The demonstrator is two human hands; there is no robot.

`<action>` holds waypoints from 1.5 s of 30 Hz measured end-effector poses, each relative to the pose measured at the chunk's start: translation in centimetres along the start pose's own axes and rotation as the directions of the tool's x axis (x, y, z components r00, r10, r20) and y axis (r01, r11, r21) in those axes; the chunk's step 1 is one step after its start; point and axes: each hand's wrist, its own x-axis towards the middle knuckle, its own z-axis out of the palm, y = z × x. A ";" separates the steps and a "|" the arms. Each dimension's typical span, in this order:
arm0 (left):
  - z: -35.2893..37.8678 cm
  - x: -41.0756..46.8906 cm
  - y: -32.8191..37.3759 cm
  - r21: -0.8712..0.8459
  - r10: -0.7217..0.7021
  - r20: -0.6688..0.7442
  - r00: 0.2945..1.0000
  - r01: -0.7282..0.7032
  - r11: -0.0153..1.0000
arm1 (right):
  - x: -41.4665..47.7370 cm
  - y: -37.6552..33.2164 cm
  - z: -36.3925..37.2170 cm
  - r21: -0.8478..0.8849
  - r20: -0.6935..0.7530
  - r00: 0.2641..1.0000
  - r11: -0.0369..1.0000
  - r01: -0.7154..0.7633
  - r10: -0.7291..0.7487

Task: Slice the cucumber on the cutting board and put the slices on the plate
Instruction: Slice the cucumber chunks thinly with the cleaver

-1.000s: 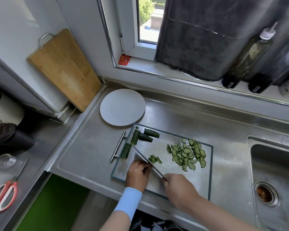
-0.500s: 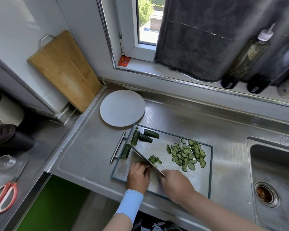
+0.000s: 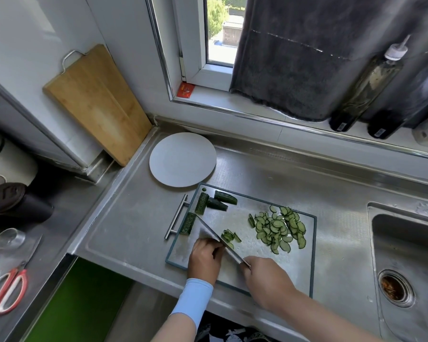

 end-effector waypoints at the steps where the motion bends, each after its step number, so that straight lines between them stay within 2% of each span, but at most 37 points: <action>1: 0.0 0.0 0.0 -0.004 0.001 0.004 1.000 -0.001 1.000 | 0.2 -0.1 0.0 0.002 0.017 1.000 1.000 -0.009 0.009; 10: 0.1 -0.6 0.0 0.001 0.036 0.000 0.999 -0.036 0.999 | 1.9 -1.1 -0.4 0.001 0.039 0.999 1.000 -0.025 0.025; 22: 0.1 -0.1 0.0 0.017 -0.014 0.004 1.000 0.014 1.000 | 0.2 -0.3 -0.1 0.000 -0.020 1.000 1.000 0.024 -0.024; 36: 0.1 0.0 -0.4 -0.020 -0.010 0.008 1.000 0.010 1.000 | 0.9 -0.6 0.1 -0.006 0.036 0.999 1.000 -0.026 0.026; 45: 0.2 -0.4 -0.3 -0.011 0.017 -0.001 1.000 -0.017 1.000 | 1.7 -0.9 -0.1 0.002 0.020 0.999 1.000 -0.032 0.031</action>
